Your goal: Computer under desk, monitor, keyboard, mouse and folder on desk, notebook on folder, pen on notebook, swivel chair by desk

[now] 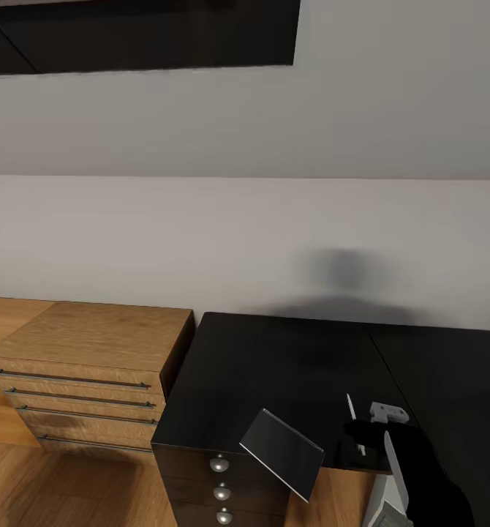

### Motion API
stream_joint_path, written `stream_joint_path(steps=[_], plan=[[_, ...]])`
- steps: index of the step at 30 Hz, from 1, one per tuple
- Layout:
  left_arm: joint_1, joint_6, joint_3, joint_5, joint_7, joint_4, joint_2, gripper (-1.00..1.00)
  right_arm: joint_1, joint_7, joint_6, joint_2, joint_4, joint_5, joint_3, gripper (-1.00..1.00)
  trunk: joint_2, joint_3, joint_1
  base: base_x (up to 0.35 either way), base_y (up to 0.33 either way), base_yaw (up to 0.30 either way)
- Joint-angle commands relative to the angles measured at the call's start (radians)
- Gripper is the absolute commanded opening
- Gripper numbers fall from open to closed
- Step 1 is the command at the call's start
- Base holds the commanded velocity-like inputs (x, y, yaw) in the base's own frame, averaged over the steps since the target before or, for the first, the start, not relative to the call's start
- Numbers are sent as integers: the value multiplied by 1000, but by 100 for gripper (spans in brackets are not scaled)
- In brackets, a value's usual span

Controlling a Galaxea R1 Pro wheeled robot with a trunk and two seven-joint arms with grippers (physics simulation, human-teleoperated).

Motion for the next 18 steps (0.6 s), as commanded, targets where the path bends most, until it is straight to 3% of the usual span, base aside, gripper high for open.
stream_joint_path(steps=[1, 10, 13, 18], plan=[[-1, -1, 4, 10, -10, 2, 0, 100, -1, 10, 6, 2, -21, 9, -5, 100, -1, -1, 0, 0, 0, 0], [-1, -1, 4, 10, -11, 2, 0, 100, -1, 11, 13, 25, -188, -2, -16, 100, -1, -1, 0, 0, 0, 19], [-1, -1, 4, 10, -11, 2, 0, 100, 0, 9, 13, 61, -246, -14, -17, 100, -1, -1, 0, 0, 0, 199], [-1, -1, 3, 10, -11, 2, 0, 100, 1, 6, 8, 78, -266, -17, -18, 100, -1, -1, 0, 0, 0, 257]])
